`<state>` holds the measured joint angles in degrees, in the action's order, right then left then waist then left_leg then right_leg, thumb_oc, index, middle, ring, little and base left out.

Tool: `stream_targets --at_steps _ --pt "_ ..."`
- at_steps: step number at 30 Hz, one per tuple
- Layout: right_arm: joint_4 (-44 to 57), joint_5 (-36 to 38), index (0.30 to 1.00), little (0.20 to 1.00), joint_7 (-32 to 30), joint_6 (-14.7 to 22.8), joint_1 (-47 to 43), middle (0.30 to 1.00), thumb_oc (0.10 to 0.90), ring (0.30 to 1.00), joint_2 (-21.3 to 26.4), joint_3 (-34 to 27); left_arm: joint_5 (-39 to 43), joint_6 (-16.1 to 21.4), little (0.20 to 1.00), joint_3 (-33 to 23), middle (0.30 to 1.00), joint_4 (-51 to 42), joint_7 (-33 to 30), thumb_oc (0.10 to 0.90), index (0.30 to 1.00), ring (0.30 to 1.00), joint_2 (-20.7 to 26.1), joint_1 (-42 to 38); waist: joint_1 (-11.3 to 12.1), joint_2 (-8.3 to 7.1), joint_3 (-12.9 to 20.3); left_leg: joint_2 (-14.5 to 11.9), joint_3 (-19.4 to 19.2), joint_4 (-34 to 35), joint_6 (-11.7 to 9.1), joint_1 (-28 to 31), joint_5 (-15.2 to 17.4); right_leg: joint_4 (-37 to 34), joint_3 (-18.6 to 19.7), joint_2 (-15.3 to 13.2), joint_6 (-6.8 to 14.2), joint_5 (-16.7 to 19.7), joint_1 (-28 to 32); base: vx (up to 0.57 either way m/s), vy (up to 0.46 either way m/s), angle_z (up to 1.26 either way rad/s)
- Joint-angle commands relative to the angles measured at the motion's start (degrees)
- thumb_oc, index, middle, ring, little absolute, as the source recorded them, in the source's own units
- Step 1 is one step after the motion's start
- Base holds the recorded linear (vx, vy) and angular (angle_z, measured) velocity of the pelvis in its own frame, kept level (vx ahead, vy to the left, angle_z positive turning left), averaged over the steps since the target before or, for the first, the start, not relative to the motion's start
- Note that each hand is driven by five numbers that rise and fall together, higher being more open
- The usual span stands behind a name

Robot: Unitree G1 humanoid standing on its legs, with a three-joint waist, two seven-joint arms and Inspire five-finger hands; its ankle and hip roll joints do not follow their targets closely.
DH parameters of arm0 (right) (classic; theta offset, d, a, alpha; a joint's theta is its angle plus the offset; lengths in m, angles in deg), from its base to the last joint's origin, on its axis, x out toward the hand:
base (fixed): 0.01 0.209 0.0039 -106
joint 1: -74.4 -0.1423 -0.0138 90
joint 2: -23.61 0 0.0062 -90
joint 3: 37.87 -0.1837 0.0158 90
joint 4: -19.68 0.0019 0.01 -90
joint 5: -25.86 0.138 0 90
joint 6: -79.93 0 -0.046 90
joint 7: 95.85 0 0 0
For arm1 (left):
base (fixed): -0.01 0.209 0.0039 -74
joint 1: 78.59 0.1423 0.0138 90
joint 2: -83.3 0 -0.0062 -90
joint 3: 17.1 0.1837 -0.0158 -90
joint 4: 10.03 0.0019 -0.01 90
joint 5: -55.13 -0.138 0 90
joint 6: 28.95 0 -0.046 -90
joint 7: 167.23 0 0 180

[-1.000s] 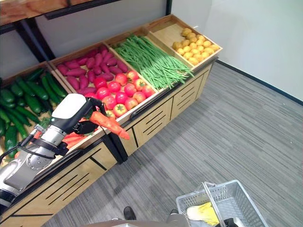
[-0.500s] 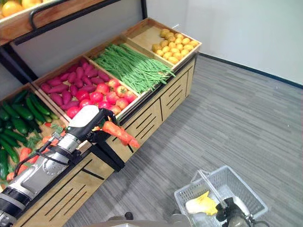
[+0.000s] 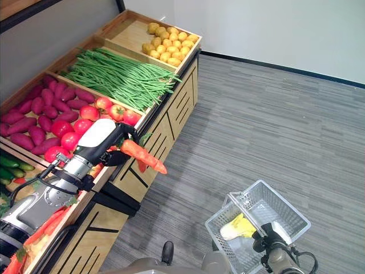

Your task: Get the vegetables into the basket

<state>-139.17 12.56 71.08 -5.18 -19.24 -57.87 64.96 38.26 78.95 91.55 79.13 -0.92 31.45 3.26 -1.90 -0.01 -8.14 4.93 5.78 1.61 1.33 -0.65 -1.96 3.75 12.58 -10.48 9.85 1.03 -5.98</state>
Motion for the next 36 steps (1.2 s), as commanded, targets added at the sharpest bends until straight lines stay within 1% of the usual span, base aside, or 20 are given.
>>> stream_targets --at_steps 1,2,3,4,5,6,7,8,9,11,15,17,18,19,22,25,27,30,31,36 --pt "3.26 -1.0 0.3 0.3 -2.44 0.8 -1.51 0.3 0.4 0.3 4.43 0.77 2.83 3.91 0.3 -5.41 0.3 -7.88 -2.7 0.4 0.3 0.3 0.81 -5.12 0.58 -1.74 3.94 -3.23 -3.08 -2.61 -2.74 -4.3 2.76 -1.14 -2.66 -0.39 2.96 5.69 -3.43 -0.17 0.196 -0.58" --pt "4.55 -1.11 0.3 0.3 -2.58 0.93 -2.14 0.3 0.4 0.3 4.65 0.89 2.91 4.15 0.3 -5.1 0.3 -7.78 -2.55 0.4 0.3 0.3 1.22 -5.37 0.51 -1.85 3.49 -3.21 -4.52 -2.76 -2.34 -4.75 2.62 -1.26 -3.43 -0.84 3.07 6.02 -4.53 -0.2 0.172 -0.79" --pt "5.4 -1.11 0.3 0.3 -2.64 0.92 -2.66 0.3 0.4 0.3 4.99 0.92 3.27 4.0 0.3 -5.16 0.3 -7.66 -2.46 0.4 0.3 0.3 1.54 -5.29 1.81 -1.66 2.73 -3.81 -5.95 -3.33 -1.98 -4.94 3.0 1.38 -8.12 -1.71 2.32 4.52 -5.13 -0.19 0.122 -0.88" --pt "5.97 -1.07 0.3 0.3 -2.69 1.01 -2.89 0.3 0.4 0.3 5.11 1.0 3.19 3.96 0.3 -5.33 0.3 -7.36 -2.33 0.4 0.3 0.3 1.79 -5.35 2.26 -1.51 2.71 -4.03 -6.55 -3.61 -1.97 -5.49 2.84 2.18 -10.17 -2.28 1.44 4.09 -4.91 -0.15 0.062 -1.15" --pt "6.84 -1.33 0.3 0.3 -2.7 1.13 -3.1 0.3 0.4 0.3 5.25 1.09 3.25 3.83 0.3 -5.6 0.3 -7.4 -2.22 0.4 0.3 0.3 1.66 -4.89 2.57 -1.33 2.49 -4.42 -7.03 -4.03 -1.94 -5.63 2.84 3.63 -14.02 -3.31 0.96 3.19 -3.77 -0.12 0.036 -1.13" --pt "6.83 -1.5 0.3 0.3 -2.64 1.28 -3.33 0.3 0.4 0.3 5.31 1.3 3.29 3.8 0.3 -5.95 0.3 -7.46 -1.9 0.4 0.3 0.3 1.66 -4.67 2.87 -1.23 2.62 -4.73 -7.48 -4.2 -1.93 -5.8 2.82 4.48 -16.22 -3.93 0.47 2.54 -2.62 -0.12 0.032 -0.88" --pt "7.72 -2.2 0.3 0.3 -2.54 1.52 -3.97 0.3 0.4 0.3 5.62 1.76 3.49 3.61 0.3 -6.29 0.3 -7.53 -1.34 0.4 0.3 0.3 1.8 -4.15 3.88 -1.33 3.01 -5.22 -8.7 -3.89 -2.02 -5.81 2.5 5.26 -19.45 -5.15 0.26 2.22 -0.85 -0.08 -0.006 -0.6" --pt "8.45 -2.6 0.3 0.3 -2.51 1.54 -4.21 0.3 0.4 0.3 5.97 1.92 3.55 3.51 0.3 -6.17 0.3 -7.61 -0.88 0.4 0.3 0.3 1.77 -4.01 4.18 -1.67 3.59 -5.21 -9.19 -3.64 -2.19 -5.81 2.4 4.24 -19.91 -5.72 0.76 3.07 -0.1 -0.03 -0.04 -0.31" --pt "8.62 -2.87 0.3 0.3 -2.43 1.63 -4.37 0.3 0.4 0.3 6.3 2.17 3.63 3.59 0.3 -5.72 0.3 -7.44 -0.43 0.4 0.3 0.3 1.92 -4.05 4.33 -2.17 4.42 -5.12 -9.58 -2.77 -2.35 -5.35 2.37 2.31 -19.94 -5.81 1.08 3.8 0.43 0.04 -0.047 -0.48" --pt "10.93 -3.16 0.3 0.3 -2.65 1.83 -4.73 0.3 0.4 0.3 7.28 2.42 4.12 3.78 0.3 -4.76 0.3 -7.18 0.13 0.4 0.3 0.3 1.74 -4.37 4.15 -2.55 5.26 -5.12 -9.94 -2.04 -2.69 -4.87 2.14 0.39 -19.75 -5.71 1.63 4.11 0.42 0.06 -0.055 -0.51" --pt "17.4 -3.32 0.3 0.3 -2.76 2.19 -6.48 0.3 0.4 0.3 9.66 3.18 4.86 4.12 0.3 -2.22 0.3 -7.41 0.86 0.4 0.3 0.3 1.37 -5.27 3.79 -2.67 6.26 -5.77 -11.05 0.34 -3.72 -4.04 0.81 -3.77 -20.68 -5.19 2.27 4.64 1.33 0.02 -0.112 -0.12" --pt "27.81 -2.49 0.3 0.3 -2.48 3.73 -8.78 0.3 0.4 0.3 12.18 4.63 5.87 4.11 0.3 1.4 0.3 -7.0 1.55 0.4 0.3 0.3 -1.47 -7.03 2.7 -1.99 6.87 -7.53 -11.77 2.13 -4.97 -2.98 -0.5 -6.5 -20.61 -3.87 1.93 4.81 1.99 0.0 -0.233 -0.18" --pt "30.42 -2.55 0.3 0.3 -2.38 3.8 -9.09 0.3 0.4 0.3 12.94 4.73 5.88 4.07 0.3 2.04 0.3 -6.88 1.75 0.4 0.3 0.3 -2.18 -7.61 2.59 -1.71 6.92 -7.87 -11.82 2.41 -5.18 -2.74 -0.68 -7.01 -20.45 -3.52 1.83 4.89 2.21 0.01 -0.18 -0.28" --pt "33.45 -1.65 0.3 0.3 -2.34 4.41 -10.69 0.3 0.4 0.3 13.5 5.38 6.29 4.1 0.3 4.02 0.3 -6.1 2.03 0.4 0.3 0.3 -4.15 -9.15 2.11 -1.18 7.02 -8.52 -12.16 2.67 -5.51 -2.33 -0.92 -7.94 -20.1 -2.88 1.62 5.04 2.56 0.01 -0.122 -0.35" --pt "38.58 -0.3 0.3 0.3 -2.03 5.22 -14.19 0.3 0.4 0.3 14.37 6.89 6.62 3.86 0.3 7.33 0.3 -5.22 2.77 0.4 0.3 0.3 -6.81 -11.08 1.6 -0.15 7.37 -9.44 -13.1 3.02 -5.97 -1.67 -1.12 -8.75 -19.27 -1.9 1.36 4.72 2.71 0.02 -0.105 -0.33" --pt "40.06 1.51 0.3 0.3 -2.76 5.25 -18.87 0.3 0.4 0.3 13.55 8.44 6.86 3.49 0.3 11.06 0.3 -3.66 3.19 0.4 0.3 0.3 -10.0 -13.7 1.27 0.63 7.69 -10.04 -13.58 3.24 -6.3 -1.25 -1.39 -8.75 -18.57 -1.33 1.09 4.35 2.85 0.02 -0.06 -0.14" --pt "41.67 3.04 0.3 0.3 -3.15 5.18 -22.98 0.3 0.4 0.3 11.69 10.12 5.94 2.51 0.3 14.17 0.3 -0.61 3.01 0.4 0.3 0.3 -14.16 -16.19 0.82 1.06 7.98 -10.53 -14.03 3.36 -6.49 -0.86 -1.37 -8.75 -17.57 -0.71 0.8 4.17 2.8 0.02 -0.065 -0.02" --pt "42.78 3.95 0.3 0.3 -3.24 5.05 -24.53 0.3 0.4 0.3 9.83 10.89 4.12 1.53 0.3 16.42 0.3 2.83 3.09 0.4 0.3 0.3 -17.49 -17.46 0.58 1.09 8.42 -10.82 -14.18 3.39 -6.52 -0.47 -1.27 -8.75 -17.28 -0.35 0.63 4.02 3.0 0.03 -0.052 -0.05" --pt "43.94 4.61 0.3 0.3 -3.11 5.16 -24.97 0.3 0.4 0.3 8.55 11.44 2.54 0.85 0.3 17.25 0.3 4.97 3.01 0.4 0.3 0.3 -18.92 -18.15 0.37 1.0 8.65 -10.88 -14.27 3.39 -6.56 -0.28 -1.17 -8.75 -17.18 -0.23 0.64 3.96 3.17 0.03 -0.042 -0.04" --pt "48.02 5.9 0.3 0.3 -2.37 5.7 -24.22 0.3 0.4 0.3 7.04 11.74 -0.27 0.08 0.3 18.02 0.3 8.64 2.2 0.4 0.3 0.3 -20.65 -18.22 0.15 0.77 9.1 -11.03 -14.42 3.39 -6.64 0.02 -1.0 -8.75 -16.94 -0.07 0.61 3.85 3.38 0.01 -0.018 -0.06"
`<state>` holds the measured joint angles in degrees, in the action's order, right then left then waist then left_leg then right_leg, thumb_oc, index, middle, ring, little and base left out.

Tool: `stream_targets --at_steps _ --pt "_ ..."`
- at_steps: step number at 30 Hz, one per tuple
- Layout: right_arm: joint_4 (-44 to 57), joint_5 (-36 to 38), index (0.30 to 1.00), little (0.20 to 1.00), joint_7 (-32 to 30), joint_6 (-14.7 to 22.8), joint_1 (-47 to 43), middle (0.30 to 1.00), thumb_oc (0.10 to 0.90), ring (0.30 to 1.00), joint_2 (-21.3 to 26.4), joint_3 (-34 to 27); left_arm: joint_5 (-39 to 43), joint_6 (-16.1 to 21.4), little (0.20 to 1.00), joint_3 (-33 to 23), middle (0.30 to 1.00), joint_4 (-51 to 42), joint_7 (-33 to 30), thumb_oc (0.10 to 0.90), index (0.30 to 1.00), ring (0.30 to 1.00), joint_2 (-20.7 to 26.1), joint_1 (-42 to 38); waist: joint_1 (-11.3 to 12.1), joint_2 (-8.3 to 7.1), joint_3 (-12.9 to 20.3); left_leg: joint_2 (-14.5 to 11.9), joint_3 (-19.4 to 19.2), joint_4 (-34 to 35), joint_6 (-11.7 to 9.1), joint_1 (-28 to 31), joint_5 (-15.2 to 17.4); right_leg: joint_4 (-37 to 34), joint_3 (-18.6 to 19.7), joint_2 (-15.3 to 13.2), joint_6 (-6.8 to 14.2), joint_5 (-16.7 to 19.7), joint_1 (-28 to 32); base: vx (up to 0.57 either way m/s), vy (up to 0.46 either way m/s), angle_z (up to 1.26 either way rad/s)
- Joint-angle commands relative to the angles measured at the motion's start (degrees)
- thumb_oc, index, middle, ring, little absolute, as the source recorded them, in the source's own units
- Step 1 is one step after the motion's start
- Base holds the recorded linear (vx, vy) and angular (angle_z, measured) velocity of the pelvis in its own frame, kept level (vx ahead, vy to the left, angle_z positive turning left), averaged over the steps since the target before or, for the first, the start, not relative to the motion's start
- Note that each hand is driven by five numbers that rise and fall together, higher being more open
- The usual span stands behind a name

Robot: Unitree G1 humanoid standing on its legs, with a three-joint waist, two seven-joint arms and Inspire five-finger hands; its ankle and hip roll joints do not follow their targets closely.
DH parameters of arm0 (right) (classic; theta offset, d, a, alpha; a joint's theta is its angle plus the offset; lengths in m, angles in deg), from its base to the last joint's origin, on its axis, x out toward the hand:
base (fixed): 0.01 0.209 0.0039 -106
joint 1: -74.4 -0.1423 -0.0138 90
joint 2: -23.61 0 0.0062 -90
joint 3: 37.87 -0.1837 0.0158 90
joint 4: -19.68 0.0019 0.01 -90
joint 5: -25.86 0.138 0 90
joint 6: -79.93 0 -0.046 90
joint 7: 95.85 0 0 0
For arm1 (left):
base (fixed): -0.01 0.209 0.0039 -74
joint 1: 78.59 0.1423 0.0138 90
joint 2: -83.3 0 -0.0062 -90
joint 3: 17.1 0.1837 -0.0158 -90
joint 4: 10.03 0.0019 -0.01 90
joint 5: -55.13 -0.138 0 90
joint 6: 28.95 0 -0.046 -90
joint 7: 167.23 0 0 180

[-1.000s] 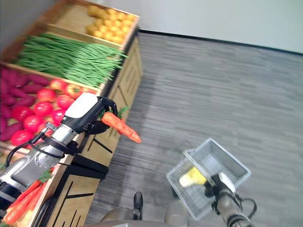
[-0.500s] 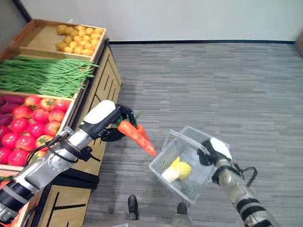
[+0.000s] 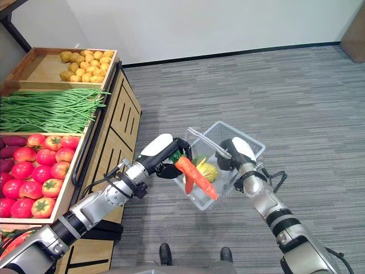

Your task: Get the vegetables into the basket

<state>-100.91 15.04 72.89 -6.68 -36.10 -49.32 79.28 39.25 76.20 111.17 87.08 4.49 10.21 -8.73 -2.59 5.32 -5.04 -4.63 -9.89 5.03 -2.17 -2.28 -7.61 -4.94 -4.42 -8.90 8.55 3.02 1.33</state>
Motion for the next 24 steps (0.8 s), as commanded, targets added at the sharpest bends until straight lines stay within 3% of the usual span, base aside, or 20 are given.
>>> stream_targets --at_steps 1,10,15,16,17,18,24 --pt "11.04 4.11 0.3 0.3 -3.89 7.48 -7.0 0.3 0.4 0.3 -1.95 -2.65 -1.94 2.58 0.3 -1.65 0.3 1.45 -3.4 0.4 0.3 0.3 0.32 -6.05 0.76 -4.62 6.02 -1.48 1.17 -0.03 -3.14 1.73 4.69 -0.06 0.11 -1.63 1.93 1.88 -3.91 0.0 0.0 0.0" --pt "25.19 10.12 0.3 0.3 -0.66 10.36 -0.36 0.3 0.4 0.3 -4.02 -3.41 -10.01 -0.24 0.3 -4.01 0.3 9.43 -7.26 0.4 0.3 0.3 -1.17 -2.19 0.28 -5.28 6.46 -1.57 0.69 -0.03 -3.17 1.95 4.96 -0.06 0.57 -1.78 2.21 2.04 -3.91 0.0 0.002 -0.01" --pt "34.33 14.59 0.3 0.3 1.52 11.87 1.88 0.3 0.4 0.3 -2.83 -2.63 -17.14 -4.57 0.319 -6.0 0.319 17.47 -11.23 0.414 0.319 0.319 -3.06 -0.37 -0.19 -5.65 6.38 -1.63 0.05 -0.03 -3.27 1.93 4.92 -0.06 1.0 -1.75 2.18 2.23 -4.24 -0.01 0.005 -0.09" --pt "34.86 14.72 0.3 0.3 1.88 11.84 2.04 0.3 0.4 0.3 -2.55 -2.39 -18.01 -5.09 0.52 -5.84 0.52 18.77 -11.31 0.557 0.52 0.52 -3.48 -0.48 -0.27 -5.68 6.39 -1.66 0.04 -0.03 -3.26 1.95 4.93 -0.06 1.0 -1.77 2.17 2.24 -4.24 -0.01 0.001 -0.05" --pt "36.32 14.97 0.3 0.3 2.03 11.86 2.41 0.3 0.4 0.3 -2.35 -2.15 -19.66 -6.62 0.676 -6.11 0.676 20.73 -11.94 0.669 0.676 0.676 -4.06 -0.46 -0.33 -5.75 6.39 -1.71 0.01 -0.03 -3.26 1.91 4.91 -0.06 1.02 -1.77 2.1 2.24 -4.24 0.0 0.0 0.0" --pt "37.09 15.1 0.3 0.3 2.35 11.63 2.78 0.3 0.4 0.3 -2.0 -2.13 -20.27 -7.51 1.0 -6.41 1.0 21.78 -11.72 0.9 1.0 1.0 -4.67 -0.45 -0.41 -5.78 6.48 -1.71 0.03 -0.03 -3.27 1.9 4.91 -0.06 0.99 -1.77 2.05 2.24 -4.28 0.0 0.0 0.0" --pt "37.05 13.25 0.3 0.3 3.17 10.18 3.36 0.3 0.4 0.3 -1.26 -1.68 -22.1 -9.63 1.0 -6.58 1.0 24.48 -9.42 0.9 1.0 1.0 -5.73 -0.88 -0.65 -5.73 6.61 -1.79 -0.13 -0.03 -3.28 1.73 4.84 -0.06 1.22 -1.8 1.93 2.34 -4.47 0.0 0.0 0.0"
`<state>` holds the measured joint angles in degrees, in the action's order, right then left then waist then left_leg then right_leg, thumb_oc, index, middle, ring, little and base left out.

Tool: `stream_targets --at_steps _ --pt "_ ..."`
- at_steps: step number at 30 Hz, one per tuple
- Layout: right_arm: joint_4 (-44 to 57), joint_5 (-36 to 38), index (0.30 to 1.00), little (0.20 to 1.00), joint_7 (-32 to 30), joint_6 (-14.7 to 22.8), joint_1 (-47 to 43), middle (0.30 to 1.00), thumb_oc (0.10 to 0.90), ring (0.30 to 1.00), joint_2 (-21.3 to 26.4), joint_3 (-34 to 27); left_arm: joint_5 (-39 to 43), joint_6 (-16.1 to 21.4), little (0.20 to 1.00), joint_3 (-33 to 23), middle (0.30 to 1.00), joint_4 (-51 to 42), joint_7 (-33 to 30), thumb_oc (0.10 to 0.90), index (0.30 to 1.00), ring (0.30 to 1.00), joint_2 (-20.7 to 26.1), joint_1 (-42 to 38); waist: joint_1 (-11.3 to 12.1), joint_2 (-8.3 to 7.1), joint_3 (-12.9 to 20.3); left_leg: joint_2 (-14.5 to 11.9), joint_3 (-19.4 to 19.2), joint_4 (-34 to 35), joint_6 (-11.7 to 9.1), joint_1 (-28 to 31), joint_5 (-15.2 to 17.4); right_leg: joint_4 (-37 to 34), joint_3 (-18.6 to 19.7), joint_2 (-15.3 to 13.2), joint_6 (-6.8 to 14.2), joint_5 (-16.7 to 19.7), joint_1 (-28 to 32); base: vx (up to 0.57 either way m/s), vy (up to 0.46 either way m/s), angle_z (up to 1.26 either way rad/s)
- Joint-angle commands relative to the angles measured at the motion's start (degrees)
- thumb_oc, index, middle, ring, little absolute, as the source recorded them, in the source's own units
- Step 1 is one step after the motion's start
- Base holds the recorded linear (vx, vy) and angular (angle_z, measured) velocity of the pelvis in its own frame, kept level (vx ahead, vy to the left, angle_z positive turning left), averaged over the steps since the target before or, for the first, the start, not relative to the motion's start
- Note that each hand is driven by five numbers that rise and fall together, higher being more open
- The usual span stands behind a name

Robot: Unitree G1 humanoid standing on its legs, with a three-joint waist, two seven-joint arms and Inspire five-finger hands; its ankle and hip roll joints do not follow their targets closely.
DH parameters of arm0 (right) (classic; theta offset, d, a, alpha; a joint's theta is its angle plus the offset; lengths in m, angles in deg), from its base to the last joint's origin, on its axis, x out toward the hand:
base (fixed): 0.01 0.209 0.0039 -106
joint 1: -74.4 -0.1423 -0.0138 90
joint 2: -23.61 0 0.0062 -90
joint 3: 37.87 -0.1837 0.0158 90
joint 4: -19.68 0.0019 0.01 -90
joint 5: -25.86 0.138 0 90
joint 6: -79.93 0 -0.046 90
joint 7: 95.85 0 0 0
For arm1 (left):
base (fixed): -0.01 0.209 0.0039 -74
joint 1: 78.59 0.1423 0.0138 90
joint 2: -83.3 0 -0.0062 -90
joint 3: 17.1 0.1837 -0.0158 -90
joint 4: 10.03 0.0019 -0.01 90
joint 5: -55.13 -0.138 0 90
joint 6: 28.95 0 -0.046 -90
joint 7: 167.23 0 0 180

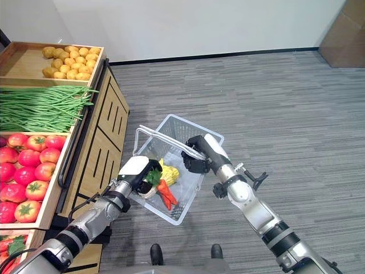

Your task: Get the vegetables into the basket

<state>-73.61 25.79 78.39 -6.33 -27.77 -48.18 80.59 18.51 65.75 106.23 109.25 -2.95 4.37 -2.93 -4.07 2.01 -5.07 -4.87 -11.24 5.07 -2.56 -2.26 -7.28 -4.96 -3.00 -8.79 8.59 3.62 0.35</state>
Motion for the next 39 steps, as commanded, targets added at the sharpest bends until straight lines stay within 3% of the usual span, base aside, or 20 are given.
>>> stream_targets --at_steps 1,13,18,26,29,33,34,35,38,39 --pt "9.51 2.36 0.3 0.3 -2.26 9.64 -4.91 0.3 0.4 0.3 -2.41 -3.01 -1.37 0.75 1.0 -1.77 1.0 2.07 -1.93 0.9 1.0 1.0 0.18 -6.59 0.82 -2.41 6.7 -1.57 1.24 -0.07 -2.9 1.71 4.5 -0.04 -0.19 -1.94 1.88 1.77 -3.53 0.0 0.0 0.0" --pt "-0.35 -0.61 0.3 0.3 -2.8 6.63 -2.92 0.3 0.4 0.3 -3.25 -5.55 1.76 4.73 1.0 -0.3 1.0 -8.64 4.99 0.9 1.0 1.0 4.19 -5.24 1.27 -2.33 6.92 -1.38 1.97 -0.07 -2.78 1.77 4.45 -0.04 -0.71 -2.01 1.73 1.64 -2.95 0.0 -0.001 0.01" --pt "-12.02 -4.51 0.3 0.3 -4.19 4.64 -0.92 0.3 0.4 0.3 -3.95 -8.89 20.9 10.52 1.0 -1.94 1.0 -23.26 14.0 0.9 1.0 1.0 8.87 2.39 2.63 -2.14 6.99 -1.04 3.39 -0.07 -2.58 1.85 4.35 -0.04 -1.84 -2.11 1.6 1.44 -2.09 0.01 -0.008 0.08" --pt "-28.03 -8.8 0.3 0.3 -6.94 2.66 -1.21 0.3 0.4 0.3 -4.78 -10.58 41.04 10.18 1.0 -3.09 1.0 -28.34 19.52 0.9 1.0 1.0 11.32 13.0 4.09 -2.17 6.7 -0.73 4.81 -0.14 -2.42 1.69 4.14 -0.04 -2.9 -2.21 1.45 1.28 -1.17 0.0 -0.009 0.09" --pt "-39.42 -10.55 0.3 0.3 -8.47 1.12 -1.86 0.3 0.4 0.3 -5.11 -11.64 46.65 8.35 1.0 -4.92 1.0 -22.31 21.26 0.9 1.0 1.0 9.88 18.79 5.01 -2.22 6.27 -0.55 5.67 -0.28 -2.34 1.31 3.87 -0.04 -3.43 -2.23 1.44 1.3 -1.03 -0.01 -0.012 0.08" --pt "-44.86 -9.85 0.3 0.3 -8.78 0.89 -2.4 0.3 0.4 0.3 -5.39 -12.42 46.19 7.41 1.0 -6.21 1.0 -15.32 21.36 0.9 1.0 1.0 7.77 21.47 5.41 -2.17 6.08 -0.43 6.12 -0.37 -2.31 0.92 3.68 -0.04 -3.73 -2.2 1.38 1.33 -1.11 -0.02 -0.012 0.14" --pt "-51.56 -9.24 0.3 0.3 -9.13 0.31 -3.18 0.3 0.4 0.3 -5.23 -13.54 43.5 6.03 1.0 -7.86 1.0 -3.28 20.81 0.9 1.0 1.0 3.54 23.3 6.14 -2.14 5.72 -0.28 6.63 -0.51 -2.27 0.37 3.43 -0.04 -4.1 -2.26 1.39 1.41 -1.2 -0.01 -0.015 0.06" --pt "-51.67 -9.23 0.3 0.3 -9.15 0.38 -3.28 0.3 0.4 0.3 -5.19 -13.5 43.4 6.18 1.0 -7.83 1.0 -3.03 20.76 0.9 1.0 1.0 3.37 23.19 6.1 -2.08 5.7 -0.27 6.66 -0.51 -2.27 0.36 3.43 -0.04 -4.13 -2.26 1.39 1.4 -1.2 -0.02 -0.017 0.04" --pt "-57.3 -8.52 0.3 0.3 -9.06 0.17 -4.14 0.3 0.4 0.3 -4.61 -14.85 36.96 4.99 1.0 -10.79 1.0 11.87 18.09 0.9 1.0 1.0 -1.54 23.02 6.62 -2.08 5.34 -0.21 6.93 -0.65 -2.3 -0.23 3.23 -0.04 -4.43 -2.38 1.39 1.54 -1.54 -0.02 -0.014 0.1" --pt "-61.08 -8.69 0.3 0.3 -9.06 0.05 -4.76 0.3 0.4 0.3 -4.08 -15.13 32.61 4.43 1.0 -13.0 1.0 20.75 15.67 0.9 1.0 1.0 -4.33 22.51 6.99 -2.19 5.23 -0.21 7.03 -0.71 -2.33 -0.51 3.17 -0.04 -4.42 -2.36 1.35 1.58 -1.79 -0.01 -0.016 0.17"
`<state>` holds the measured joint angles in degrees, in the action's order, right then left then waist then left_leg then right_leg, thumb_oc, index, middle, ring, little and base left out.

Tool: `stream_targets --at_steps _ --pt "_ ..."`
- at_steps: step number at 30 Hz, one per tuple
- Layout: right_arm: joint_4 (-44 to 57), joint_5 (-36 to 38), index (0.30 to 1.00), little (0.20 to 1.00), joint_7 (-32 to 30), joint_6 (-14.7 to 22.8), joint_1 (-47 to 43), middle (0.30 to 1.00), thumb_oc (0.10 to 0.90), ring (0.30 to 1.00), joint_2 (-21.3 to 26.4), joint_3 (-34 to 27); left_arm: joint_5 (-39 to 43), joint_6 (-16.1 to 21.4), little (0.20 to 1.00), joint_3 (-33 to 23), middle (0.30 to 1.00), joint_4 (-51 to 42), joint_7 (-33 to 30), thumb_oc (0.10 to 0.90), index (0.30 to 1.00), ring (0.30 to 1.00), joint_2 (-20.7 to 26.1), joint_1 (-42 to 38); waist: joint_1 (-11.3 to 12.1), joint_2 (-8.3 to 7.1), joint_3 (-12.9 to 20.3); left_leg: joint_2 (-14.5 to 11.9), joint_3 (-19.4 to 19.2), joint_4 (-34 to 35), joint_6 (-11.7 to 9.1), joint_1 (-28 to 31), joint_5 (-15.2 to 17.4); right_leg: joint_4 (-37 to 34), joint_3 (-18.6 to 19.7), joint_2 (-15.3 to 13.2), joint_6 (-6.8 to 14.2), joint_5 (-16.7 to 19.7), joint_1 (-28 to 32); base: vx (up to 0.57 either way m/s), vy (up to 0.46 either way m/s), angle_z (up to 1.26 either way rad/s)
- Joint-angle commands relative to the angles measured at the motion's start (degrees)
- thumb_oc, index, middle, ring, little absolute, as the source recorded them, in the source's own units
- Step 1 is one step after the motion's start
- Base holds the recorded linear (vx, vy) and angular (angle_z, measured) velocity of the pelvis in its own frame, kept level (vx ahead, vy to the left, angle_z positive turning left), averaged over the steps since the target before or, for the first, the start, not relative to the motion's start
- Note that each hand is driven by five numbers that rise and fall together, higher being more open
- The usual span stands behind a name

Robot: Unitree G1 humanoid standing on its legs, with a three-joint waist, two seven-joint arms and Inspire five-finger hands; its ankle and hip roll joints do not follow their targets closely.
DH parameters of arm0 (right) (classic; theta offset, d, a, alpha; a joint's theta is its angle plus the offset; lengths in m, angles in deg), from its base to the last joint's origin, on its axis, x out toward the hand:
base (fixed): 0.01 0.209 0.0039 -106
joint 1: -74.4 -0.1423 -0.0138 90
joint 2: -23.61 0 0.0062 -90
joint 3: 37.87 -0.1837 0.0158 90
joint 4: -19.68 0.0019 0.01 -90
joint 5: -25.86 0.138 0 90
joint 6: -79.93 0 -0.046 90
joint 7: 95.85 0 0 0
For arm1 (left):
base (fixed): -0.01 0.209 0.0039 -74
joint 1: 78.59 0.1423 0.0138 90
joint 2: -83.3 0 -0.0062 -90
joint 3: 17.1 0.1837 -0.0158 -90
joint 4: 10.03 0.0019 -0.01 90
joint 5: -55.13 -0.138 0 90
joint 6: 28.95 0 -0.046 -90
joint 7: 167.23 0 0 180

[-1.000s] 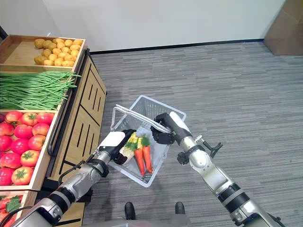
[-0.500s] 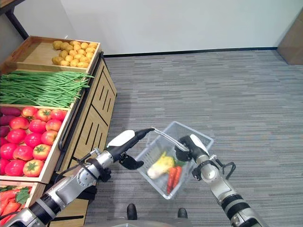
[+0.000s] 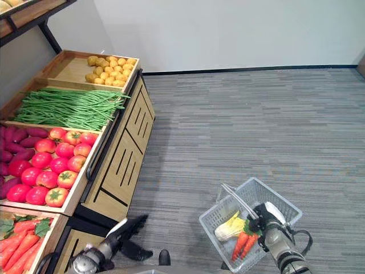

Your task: Get the vegetables into the basket

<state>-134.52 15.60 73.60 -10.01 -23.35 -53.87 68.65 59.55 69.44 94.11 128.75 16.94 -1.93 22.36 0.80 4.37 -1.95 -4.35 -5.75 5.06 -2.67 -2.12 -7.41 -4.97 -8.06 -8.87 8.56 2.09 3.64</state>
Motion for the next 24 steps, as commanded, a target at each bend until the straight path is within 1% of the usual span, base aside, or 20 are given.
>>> stream_targets --at_steps 1,2,3,4,5,8,9,10,11,18,24 --pt "-0.21 1.51 0.3 0.3 -4.28 3.75 -9.23 0.3 0.4 0.3 1.63 -3.16 -8.46 0.81 1.0 -0.88 1.0 1.36 -4.27 0.9 1.0 1.0 1.89 -2.85 2.11 -4.52 2.09 -0.74 1.54 -0.71 -2.22 -0.66 3.3 -0.03 0.63 -2.28 1.38 3.12 -5.08 -0.02 -0.022 0.17" --pt "-0.65 1.37 0.3 0.3 -4.43 3.6 -9.42 0.3 0.4 0.3 1.82 -3.52 -8.31 -0.32 1.0 -3.7 1.0 6.77 -5.99 0.9 1.0 1.0 -0.02 -3.45 2.35 -4.62 2.07 -0.78 1.56 -0.7 -2.24 -0.89 3.15 -0.03 0.62 -2.28 1.29 3.21 -5.34 -0.01 -0.02 0.1" --pt "-3.25 1.5 0.3 0.3 -4.62 3.39 -9.81 0.3 0.4 0.3 2.24 -3.99 -8.69 -0.67 1.0 -5.75 1.0 13.15 -7.54 0.9 1.0 1.0 -2.29 -4.33 2.46 -4.56 1.92 -0.89 1.57 -0.7 -2.32 -1.05 3.07 -0.03 0.57 -2.2 1.2 3.25 -5.49 0.0 0.0 0.0" --pt "-3.3 1.51 0.3 0.3 -4.62 3.42 -9.88 0.3 0.4 0.3 2.26 -3.96 -8.71 -0.61 1.0 -5.77 1.0 13.26 -7.57 0.9 1.0 1.0 -2.35 -4.41 2.45 -4.53 1.89 -0.9 1.57 -0.7 -2.32 -1.05 3.08 -0.03 0.57 -2.19 1.2 3.26 -5.5 0.0 0.0 0.0" --pt "-4.67 1.88 0.3 0.3 -4.55 3.35 -10.37 0.3 0.4 0.3 2.46 -4.29 -9.86 -1.29 1.0 -6.64 1.0 16.78 -8.6 0.9 1.0 1.0 -2.93 -4.9 2.53 -4.56 1.92 -0.97 1.6 -0.69 -2.36 -1.11 3.05 -0.03 0.59 -2.2 1.17 3.25 -5.64 0.0 0.0 0.0" --pt "-7.1 3.02 0.3 0.3 -4.87 3.36 -11.53 0.3 0.4 0.3 3.1 -5.13 -12.24 -2.19 1.0 -7.89 1.0 21.64 -10.34 0.9 1.0 1.0 -3.94 -5.44 2.73 -4.51 1.72 -1.1 1.33 -0.65 -2.46 -1.26 3.0 -0.03 0.76 -2.04 1.08 3.24 -5.92 0.0 -0.009 -0.01" --pt "-8.17 3.49 0.646 0.646 -5.08 3.21 -12.29 0.646 0.647 0.646 3.74 -5.67 -12.47 -2.73 1.0 -9.06 1.0 23.98 -10.68 0.9 1.0 1.0 -4.39 -5.31 2.79 -4.37 1.55 -1.2 1.26 -0.64 -2.51 -1.38 2.94 -0.03 0.96 -1.99 1.07 3.32 -6.21 -0.01 -0.019 -0.04" --pt "-8.19 3.49 0.646 0.646 -5.08 3.21 -12.31 0.646 0.647 0.646 3.75 -5.66 -12.47 -2.72 1.0 -9.06 1.0 23.99 -10.68 0.9 1.0 1.0 -4.4 -5.32 2.79 -4.37 1.55 -1.21 1.25 -0.64 -2.51 -1.38 2.95 -0.03 0.97 -1.98 1.07 3.32 -6.22 -0.01 -0.025 -0.04" --pt "-8.63 3.81 1.0 1.0 -5.19 3.08 -12.86 1.0 0.9 1.0 4.53 -6.07 -13.07 -2.99 1.0 -9.22 1.0 24.87 -10.82 0.9 1.0 1.0 -4.58 -5.04 2.85 -4.31 1.44 -1.32 1.08 -0.62 -2.58 -1.49 2.86 -0.03 1.12 -1.94 1.08 3.37 -6.51 0.0 -0.011 -0.05" --pt "-9.97 4.75 1.0 1.0 -5.23 2.95 -12.99 1.0 0.9 1.0 6.24 -7.28 -13.03 -3.4 1.0 -9.78 1.0 25.13 -11.24 0.9 1.0 1.0 -5.17 -4.46 2.94 -4.06 0.74 -1.63 0.93 -0.77 -2.72 -2.01 2.66 -0.03 1.44 -1.66 0.96 3.44 -7.22 0.0 -0.013 -0.05" --pt "-11.72 3.21 1.0 1.0 -4.2 2.41 -11.33 1.0 0.9 1.0 6.25 -7.19 -12.89 -3.59 1.0 -10.12 1.0 25.47 -11.42 0.9 1.0 1.0 -5.45 -4.67 2.71 -4.13 0.54 -1.98 0.98 -0.81 -2.87 -1.84 2.7 -0.03 1.41 -1.37 0.9 3.36 -7.23 0.0 -0.008 -0.02"
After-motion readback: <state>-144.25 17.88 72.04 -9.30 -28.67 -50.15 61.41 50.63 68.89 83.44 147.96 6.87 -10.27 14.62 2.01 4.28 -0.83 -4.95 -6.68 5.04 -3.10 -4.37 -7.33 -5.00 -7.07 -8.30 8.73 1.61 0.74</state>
